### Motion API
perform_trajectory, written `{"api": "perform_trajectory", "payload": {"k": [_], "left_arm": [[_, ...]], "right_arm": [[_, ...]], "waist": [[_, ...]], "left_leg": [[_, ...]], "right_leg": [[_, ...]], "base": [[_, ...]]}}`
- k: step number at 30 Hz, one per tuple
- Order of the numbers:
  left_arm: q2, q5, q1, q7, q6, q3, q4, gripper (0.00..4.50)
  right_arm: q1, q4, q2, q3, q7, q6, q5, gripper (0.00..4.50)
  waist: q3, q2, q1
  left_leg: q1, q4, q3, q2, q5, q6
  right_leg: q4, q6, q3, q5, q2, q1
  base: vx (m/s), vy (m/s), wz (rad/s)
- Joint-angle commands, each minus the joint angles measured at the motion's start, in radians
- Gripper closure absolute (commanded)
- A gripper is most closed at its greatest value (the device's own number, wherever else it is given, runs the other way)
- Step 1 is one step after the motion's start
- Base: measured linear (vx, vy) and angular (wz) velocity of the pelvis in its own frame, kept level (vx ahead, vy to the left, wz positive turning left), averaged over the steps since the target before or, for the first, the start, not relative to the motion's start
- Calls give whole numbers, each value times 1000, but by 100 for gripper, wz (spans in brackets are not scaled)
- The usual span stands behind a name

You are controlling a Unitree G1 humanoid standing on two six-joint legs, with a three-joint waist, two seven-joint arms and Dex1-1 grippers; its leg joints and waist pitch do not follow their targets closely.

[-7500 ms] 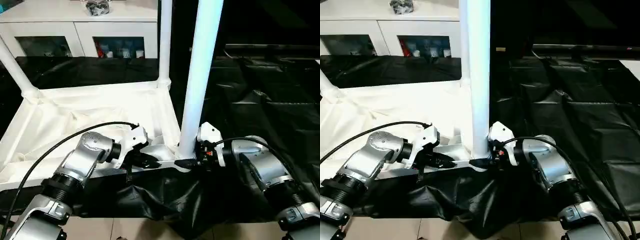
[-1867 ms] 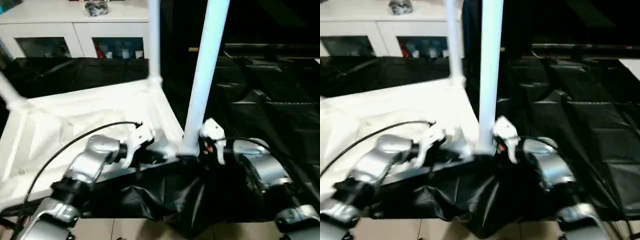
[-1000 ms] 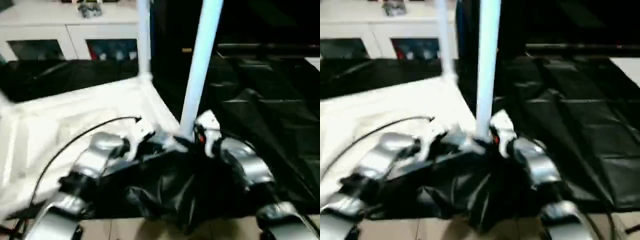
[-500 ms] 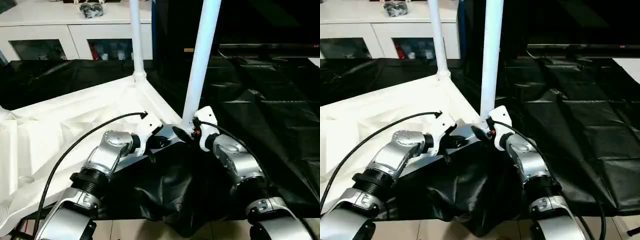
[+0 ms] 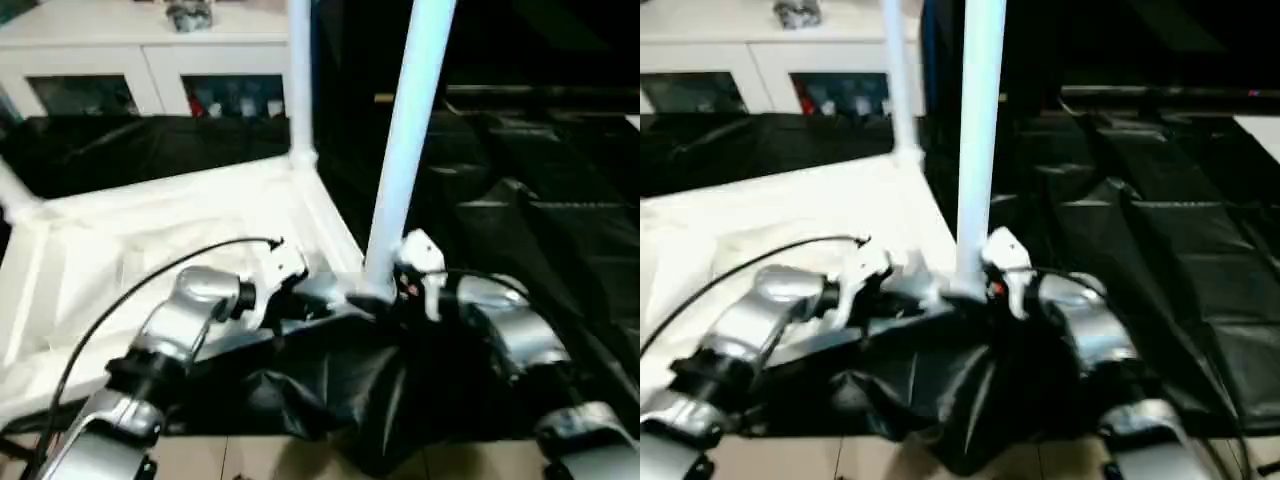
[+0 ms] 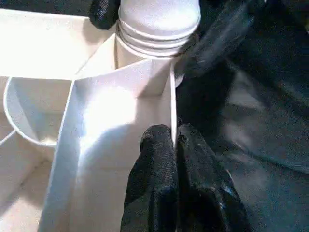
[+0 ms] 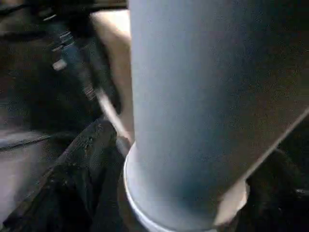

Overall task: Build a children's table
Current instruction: Rotate leg to tighten

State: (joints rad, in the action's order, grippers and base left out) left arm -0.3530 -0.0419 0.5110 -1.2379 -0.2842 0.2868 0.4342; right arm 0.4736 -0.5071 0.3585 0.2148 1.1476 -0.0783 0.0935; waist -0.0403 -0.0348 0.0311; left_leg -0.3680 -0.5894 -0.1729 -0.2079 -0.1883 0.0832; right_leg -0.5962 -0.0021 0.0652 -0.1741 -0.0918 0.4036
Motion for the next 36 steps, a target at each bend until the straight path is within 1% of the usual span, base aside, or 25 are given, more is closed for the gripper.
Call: {"api": "perform_trajectory", "payload": {"k": [1,3,5,6,8,12,14,16,19,20,21,22,23,24,25,26,27,28,29,30,32,33,34,35,36], "left_arm": [[6,-46,6,-99,12,47,-69,450],[-19,-52,-5,-135,8,55,-89,450],[-28,-55,-9,-150,3,58,-96,450],[-31,-57,-9,-155,-1,60,-99,450],[-37,-61,-13,-167,-6,64,-106,450],[-35,-61,-16,-162,-1,64,-109,450],[-23,-58,-12,-139,0,57,-102,450],[-7,-51,-6,-105,-4,48,-90,450],[30,-36,10,-35,-8,32,-63,450],[50,-26,21,8,-9,24,-45,450],[63,-19,28,35,-10,19,-33,450],[82,-5,41,80,-10,14,-12,450],[92,2,47,101,-10,13,-1,450],[114,15,61,149,-11,8,22,450],[114,15,61,149,-11,8,22,450],[137,25,75,199,-18,0,45,450],[162,33,90,251,-22,-10,68,450],[190,41,106,304,-27,-24,95,450],[209,41,114,331,-34,-32,106,450],[222,41,119,349,-38,-38,112,450],[246,40,129,376,-41,-43,126,450],[249,41,130,376,-40,-40,127,450],[250,41,130,375,-40,-40,127,450],[251,40,129,374,-38,-39,126,450],[252,39,128,365,-33,-37,124,450]], "right_arm": [[-6,35,2,50,60,-23,10,92],[-20,63,23,62,107,-44,18,99],[-26,74,26,63,122,-57,23,112],[-27,78,27,63,128,-64,25,137],[-33,86,28,67,133,-68,25,143],[-42,108,27,75,133,-80,29,174],[-45,116,23,77,127,-88,33,176],[-48,117,1,61,99,-105,45,177],[-35,81,-57,13,-6,-128,54,178],[-26,56,-83,-1,-68,-128,44,178],[-21,42,-98,-9,-108,-128,36,178],[-8,6,-124,-21,-185,-127,17,178],[-2,-13,-137,-26,-224,-125,7,178],[13,-54,-163,-37,-309,-125,-14,178],[13,-54,-163,-37,-309,-125,-14,178],[27,-91,-190,-49,-392,-126,-36,179],[41,-125,-214,-57,-474,-127,-58,180],[57,-163,-243,-67,-562,-130,-85,180],[67,-185,-259,-72,-606,-134,-95,180],[72,-195,-269,-71,-621,-133,-98,180],[80,-210,-287,-64,-630,-113,-106,180],[83,-216,-293,-69,-622,-115,-96,145],[84,-216,-295,-71,-617,-117,-91,124],[87,-216,-297,-75,-608,-120,-82,110],[92,-215,-300,-80,-594,-126,-70,110]], "waist": [[59,5,-1],[58,5,3],[58,4,4],[57,4,5],[58,5,5],[58,5,5],[58,5,4],[58,5,5],[55,6,2],[54,6,-1],[53,7,-6],[55,9,-7],[54,8,-8],[53,10,-16],[52,9,-18],[54,10,-22],[54,8,-30],[56,8,-31],[59,7,-32],[60,8,-32],[61,8,-29],[63,5,-28],[63,5,-27],[63,5,-27],[62,5,-27]], "left_leg": [[10,68,-7,-20,-218,-87],[8,70,-6,-21,-205,-87],[9,70,-7,-21,-211,-81],[9,70,-7,-20,-213,-78],[9,70,-6,-20,-215,-71],[8,70,-5,-18,-206,-69],[8,70,-6,-18,-208,-69],[10,70,-6,-19,-218,-64],[7,73,-4,-16,-237,-52],[8,73,-5,-15,-243,-49],[9,74,-2,-14,-260,-32],[8,75,-1,-13,-259,-29],[10,75,-1,-12,-260,-23],[3,76,1,-11,-256,-17],[3,77,1,-9,-259,-14],[6,74,0,-9,-259,-14],[3,75,1,-8,-252,-10],[3,74,2,-8,-246,-9],[6,70,0,-7,-230,-12],[5,70,0,-7,-219,-16],[1,68,-2,-7,-198,-38],[1,66,-3,-7,-189,-51],[1,66,-3,-7,-185,-56],[0,66,-4,-7,-181,-64],[0,66,-4,-8,-184,-66]], "right_leg": [[64,-264,-34,-187,-35,-51],[61,-265,-34,-171,-35,-53],[62,-268,-34,-176,-35,-50],[61,-267,-34,-180,-35,-51],[62,-264,-35,-185,-36,-51],[62,-259,-35,-180,-36,-53],[62,-259,-35,-182,-35,-51],[64,-257,-36,-197,-36,-50],[69,-242,-35,-241,-37,-51],[71,-237,-35,-256,-37,-49],[76,-222,-35,-303,-39,-47],[77,-215,-33,-313,-39,-50],[79,-206,-34,-329,-39,-46],[77,-200,-33,-336,-38,-48],[79,-194,-31,-348,-37,-49],[81,-192,-33,-347,-38,-45],[79,-197,-32,-329,-37,-47],[79,-197,-31,-324,-37,-49],[77,-204,-33,-296,-37,-47],[76,-209,-33,-276,-37,-48],[72,-223,-32,-223,-37,-53],[70,-230,-32,-202,-35,-53],[69,-234,-32,-190,-35,-54],[69,-239,-32,-178,-35,-55],[69,-241,-31,-182,-35,-54]], "base": [[0,0,0],[0,0,0],[0,0,0],[0,0,0],[0,0,0],[0,0,0],[0,0,0],[0,0,0],[0,0,0],[0,0,0],[0,0,0],[0,0,0],[0,0,0],[0,0,0],[0,0,0],[0,0,0],[0,0,0],[0,0,0],[0,0,0],[0,0,0],[0,0,0],[0,0,0],[0,0,0],[0,0,0],[0,0,0]]}}
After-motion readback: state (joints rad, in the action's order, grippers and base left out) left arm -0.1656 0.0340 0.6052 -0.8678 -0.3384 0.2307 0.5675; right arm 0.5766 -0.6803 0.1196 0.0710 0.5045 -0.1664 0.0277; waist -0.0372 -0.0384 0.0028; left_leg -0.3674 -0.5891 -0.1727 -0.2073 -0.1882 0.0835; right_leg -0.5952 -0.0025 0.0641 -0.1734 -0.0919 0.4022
